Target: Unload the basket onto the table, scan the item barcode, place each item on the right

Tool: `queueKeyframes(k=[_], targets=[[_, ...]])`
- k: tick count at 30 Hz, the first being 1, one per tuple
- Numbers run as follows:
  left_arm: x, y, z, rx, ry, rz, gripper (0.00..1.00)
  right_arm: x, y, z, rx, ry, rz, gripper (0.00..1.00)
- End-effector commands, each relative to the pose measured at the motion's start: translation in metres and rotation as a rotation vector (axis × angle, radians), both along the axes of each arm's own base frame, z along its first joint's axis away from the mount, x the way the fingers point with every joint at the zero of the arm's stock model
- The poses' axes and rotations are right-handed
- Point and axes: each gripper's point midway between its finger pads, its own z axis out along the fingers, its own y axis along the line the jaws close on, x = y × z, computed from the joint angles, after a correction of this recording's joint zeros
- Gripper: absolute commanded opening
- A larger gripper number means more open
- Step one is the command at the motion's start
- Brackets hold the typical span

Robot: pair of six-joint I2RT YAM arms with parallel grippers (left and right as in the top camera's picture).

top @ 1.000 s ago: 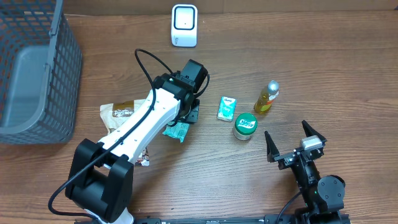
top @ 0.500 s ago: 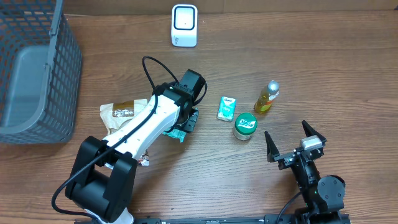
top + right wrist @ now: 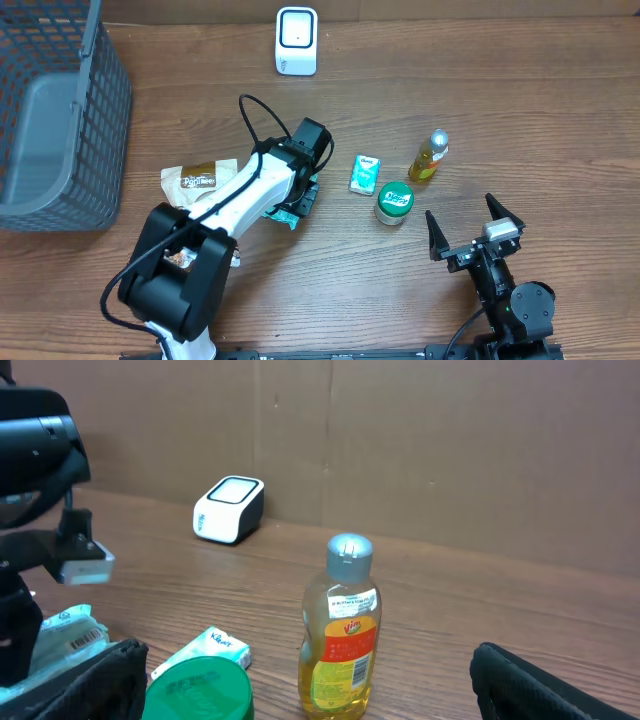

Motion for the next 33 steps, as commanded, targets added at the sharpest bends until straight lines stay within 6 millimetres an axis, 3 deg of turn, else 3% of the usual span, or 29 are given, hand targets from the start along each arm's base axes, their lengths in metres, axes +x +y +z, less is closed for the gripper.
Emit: queueKeyframes(k=[1, 6, 9, 15, 23, 26, 33], targets=[[-0.011, 0.012, -0.037, 0.061, 0.096, -0.022, 0.50, 0.000, -0.002, -0.002, 0.002, -0.002, -0.010, 1.00], [-0.026, 0.024, -0.071, 0.121, 0.200, -0.026, 0.54, 0.000, -0.002, -0.002, 0.002, -0.002, -0.010, 1.00], [-0.027, 0.024, -0.071, 0.125, 0.208, -0.025, 0.61, 0.000, -0.002, -0.002, 0.002, -0.002, -0.010, 1.00], [-0.005, 0.006, -0.034, 0.047, 0.137, -0.014, 0.65, 0.000, -0.002, -0.002, 0.002, -0.002, -0.010, 1.00], [0.021, -0.024, 0.047, -0.112, 0.006, -0.017, 0.71, 0.000, -0.002, -0.002, 0.002, -0.002, -0.010, 1.00], [0.026, -0.027, 0.052, -0.126, -0.016, -0.018, 0.65, 0.000, -0.002, -0.002, 0.003, -0.002, -0.010, 1.00], [0.019, -0.023, 0.031, -0.097, 0.035, -0.017, 0.55, 0.000, -0.002, -0.002, 0.002, -0.002, -0.010, 1.00]])
